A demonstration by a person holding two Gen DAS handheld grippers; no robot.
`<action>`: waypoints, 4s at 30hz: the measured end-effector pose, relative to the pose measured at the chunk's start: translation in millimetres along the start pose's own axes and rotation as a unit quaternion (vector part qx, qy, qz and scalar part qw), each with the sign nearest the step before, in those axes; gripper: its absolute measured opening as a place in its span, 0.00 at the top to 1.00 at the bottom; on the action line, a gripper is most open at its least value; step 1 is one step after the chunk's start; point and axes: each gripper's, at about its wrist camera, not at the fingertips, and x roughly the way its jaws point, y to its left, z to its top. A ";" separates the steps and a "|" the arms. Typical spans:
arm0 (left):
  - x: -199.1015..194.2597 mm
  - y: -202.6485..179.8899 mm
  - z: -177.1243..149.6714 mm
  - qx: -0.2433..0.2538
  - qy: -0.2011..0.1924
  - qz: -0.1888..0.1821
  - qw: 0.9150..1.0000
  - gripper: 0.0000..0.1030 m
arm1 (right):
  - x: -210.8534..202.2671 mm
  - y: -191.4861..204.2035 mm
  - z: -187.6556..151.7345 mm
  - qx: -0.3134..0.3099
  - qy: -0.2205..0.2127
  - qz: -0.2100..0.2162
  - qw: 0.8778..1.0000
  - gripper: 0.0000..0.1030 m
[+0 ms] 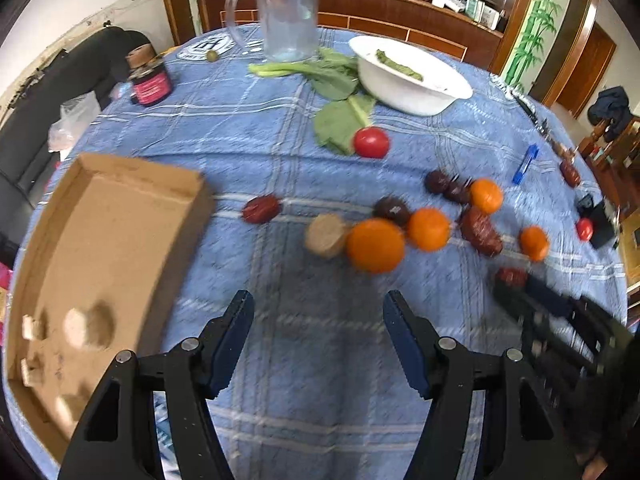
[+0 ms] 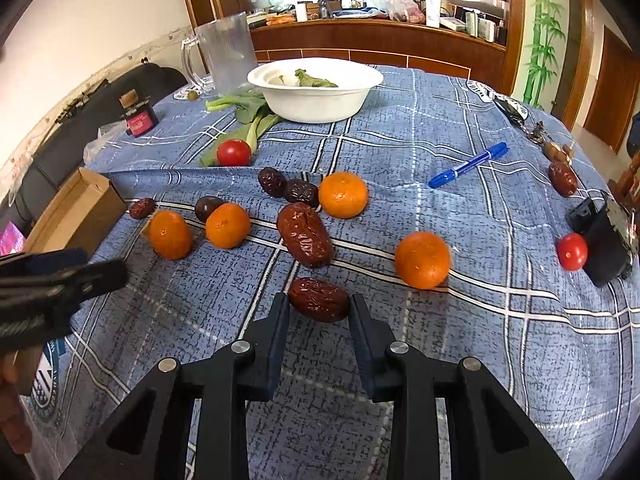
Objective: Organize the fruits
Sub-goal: 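Grasp a red date with the right tool, then grasp an orange with the left tool while the right tool holds the red date, then carry the date and orange over the cardboard tray and open both tools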
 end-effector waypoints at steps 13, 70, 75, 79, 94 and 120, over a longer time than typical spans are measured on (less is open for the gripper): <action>39.0 -19.0 15.9 -0.016 -0.001 -0.012 1.000 0.48 | -4.8 -12.5 -9.4 0.016 0.006 0.021 1.000 0.69; 1.6 8.2 -44.0 0.098 0.007 -0.098 0.990 0.61 | -29.1 -1.4 -43.5 0.007 0.004 -0.029 1.000 0.69; -3.1 -1.6 -50.9 0.111 0.000 -0.091 0.990 0.72 | -34.5 -0.1 -47.7 0.010 0.002 -0.030 1.000 0.69; -11.6 0.1 -58.9 0.101 0.011 -0.111 0.989 0.72 | -51.0 1.1 -53.0 0.011 -0.008 -0.031 0.999 0.69; -75.1 22.1 -96.5 0.090 -0.019 -0.150 0.984 0.72 | -100.7 29.9 -77.3 0.017 -0.029 -0.038 0.999 0.69; -100.8 213.8 -62.7 -0.032 -0.066 -0.050 0.996 0.72 | -57.5 205.3 12.3 -0.077 -0.039 0.051 0.995 0.68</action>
